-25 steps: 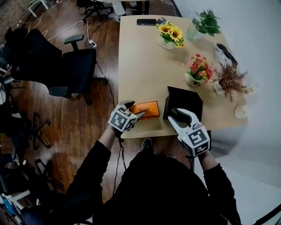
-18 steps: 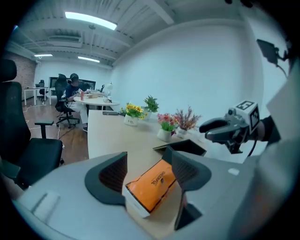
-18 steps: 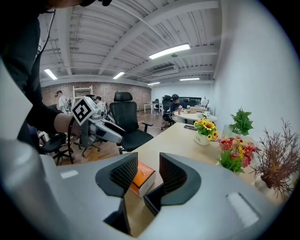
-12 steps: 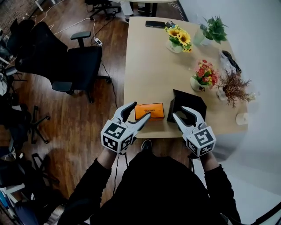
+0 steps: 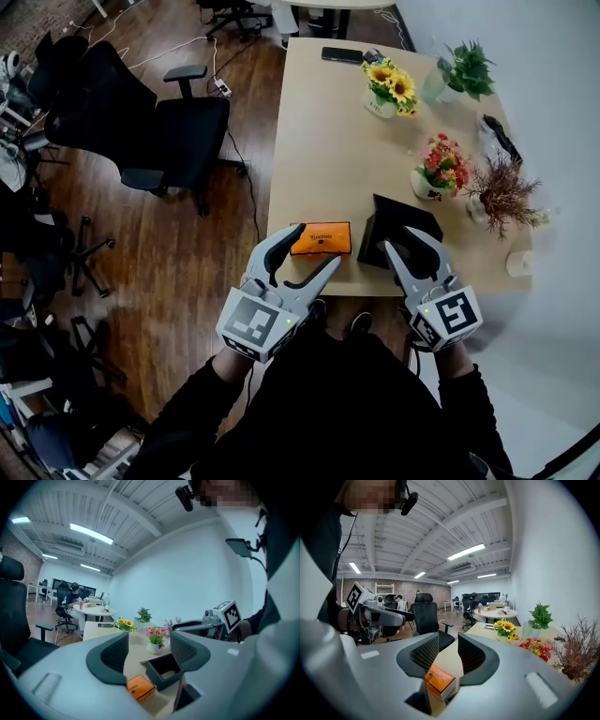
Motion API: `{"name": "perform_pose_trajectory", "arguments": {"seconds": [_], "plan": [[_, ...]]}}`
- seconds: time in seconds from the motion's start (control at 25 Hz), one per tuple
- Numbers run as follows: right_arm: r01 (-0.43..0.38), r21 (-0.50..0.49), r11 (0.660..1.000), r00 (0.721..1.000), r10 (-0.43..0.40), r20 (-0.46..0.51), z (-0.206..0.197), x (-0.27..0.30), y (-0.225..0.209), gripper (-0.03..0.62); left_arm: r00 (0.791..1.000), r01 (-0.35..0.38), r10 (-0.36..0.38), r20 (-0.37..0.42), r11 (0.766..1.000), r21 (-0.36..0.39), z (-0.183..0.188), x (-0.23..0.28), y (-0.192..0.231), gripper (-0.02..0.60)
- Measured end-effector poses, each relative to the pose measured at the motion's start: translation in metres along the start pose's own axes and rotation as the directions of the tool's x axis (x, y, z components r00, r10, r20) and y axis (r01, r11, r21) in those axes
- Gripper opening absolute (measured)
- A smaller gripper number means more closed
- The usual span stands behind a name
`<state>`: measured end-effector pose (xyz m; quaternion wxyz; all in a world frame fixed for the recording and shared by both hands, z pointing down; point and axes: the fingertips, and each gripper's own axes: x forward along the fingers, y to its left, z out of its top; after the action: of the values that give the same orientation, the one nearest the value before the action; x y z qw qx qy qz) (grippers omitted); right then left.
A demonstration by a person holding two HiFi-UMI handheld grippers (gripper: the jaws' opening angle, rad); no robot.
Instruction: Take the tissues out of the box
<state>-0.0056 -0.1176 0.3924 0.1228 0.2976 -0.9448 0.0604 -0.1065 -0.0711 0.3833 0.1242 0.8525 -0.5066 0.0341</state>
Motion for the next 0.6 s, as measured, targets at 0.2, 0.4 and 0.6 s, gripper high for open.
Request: {"name": "perform_pose_trajectory", "arguments": {"seconds": [0.2, 0.4, 0.6], "plan": [[-0.02, 0.0, 1.0, 0.995, 0.02, 0.096, 0.032, -0.024, -0.006, 0.118, 0.997, -0.021, 0.017, 0.074, 0.998, 0.057, 0.038, 0.001, -0.03, 0.264], [-0.074, -0.009, 0.997, 0.983, 0.074, 0.167, 0.052, -0.052, -0.005, 0.115, 0.995, -0.057, 0.047, 0.093, 0.992, 0.11, 0.051, 0.005, -0.065, 0.262], [-0.086, -0.052, 0.995, 0.969, 0.096, 0.23, 0.075, -0.076, -0.008, 0.114, 0.985, -0.101, 0.085, 0.15, 0.99, 0.102, 0.066, 0.005, -0.086, 0.244]]}}
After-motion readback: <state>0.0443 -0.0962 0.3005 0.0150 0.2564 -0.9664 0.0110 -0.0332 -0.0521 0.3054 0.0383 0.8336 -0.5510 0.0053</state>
